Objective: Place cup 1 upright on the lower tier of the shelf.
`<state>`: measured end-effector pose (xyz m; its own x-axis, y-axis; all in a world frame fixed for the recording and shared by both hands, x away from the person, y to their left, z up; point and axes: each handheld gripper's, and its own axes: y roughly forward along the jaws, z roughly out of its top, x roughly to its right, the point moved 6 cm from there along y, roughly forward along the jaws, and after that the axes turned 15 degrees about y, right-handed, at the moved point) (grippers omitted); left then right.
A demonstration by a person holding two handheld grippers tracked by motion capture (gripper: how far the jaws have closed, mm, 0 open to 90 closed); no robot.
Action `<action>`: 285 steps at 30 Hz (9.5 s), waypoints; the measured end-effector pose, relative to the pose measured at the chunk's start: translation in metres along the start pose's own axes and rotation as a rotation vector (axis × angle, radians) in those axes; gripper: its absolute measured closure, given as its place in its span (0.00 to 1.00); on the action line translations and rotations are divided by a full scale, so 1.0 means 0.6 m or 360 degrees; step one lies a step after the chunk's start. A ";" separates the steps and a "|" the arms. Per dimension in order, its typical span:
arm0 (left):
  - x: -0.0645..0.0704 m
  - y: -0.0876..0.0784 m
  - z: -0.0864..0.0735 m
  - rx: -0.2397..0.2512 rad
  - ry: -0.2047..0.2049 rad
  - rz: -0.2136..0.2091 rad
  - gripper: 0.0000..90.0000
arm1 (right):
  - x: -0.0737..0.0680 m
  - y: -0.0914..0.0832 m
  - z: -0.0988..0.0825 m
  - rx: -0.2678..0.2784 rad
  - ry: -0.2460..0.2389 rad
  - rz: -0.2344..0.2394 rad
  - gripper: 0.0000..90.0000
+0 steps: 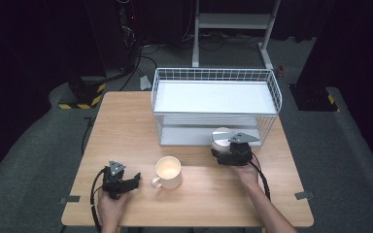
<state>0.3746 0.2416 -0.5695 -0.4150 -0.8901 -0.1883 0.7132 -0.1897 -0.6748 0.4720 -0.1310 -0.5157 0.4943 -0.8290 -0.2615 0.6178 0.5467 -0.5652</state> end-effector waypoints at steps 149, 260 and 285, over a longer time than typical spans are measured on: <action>0.000 0.000 0.000 -0.0001 0.0007 0.0010 0.22 | 0.098 0.035 0.046 0.0066 0.0141 -0.0256 0.37; 0.000 0.000 0.000 -0.0001 0.0007 0.0011 0.22 | 0.087 -0.167 -0.083 0.0180 0.0233 -0.0069 0.36; 0.000 0.000 0.000 -0.0002 0.0008 0.0010 0.22 | 0.087 -0.141 -0.157 -0.0040 0.0091 -0.0230 0.35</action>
<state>0.3746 0.2415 -0.5695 -0.4134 -0.8892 -0.1962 0.7151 -0.1836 -0.6745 0.3880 -0.2314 -0.5552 0.3656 -0.9045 -0.2198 0.6641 0.4189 -0.6193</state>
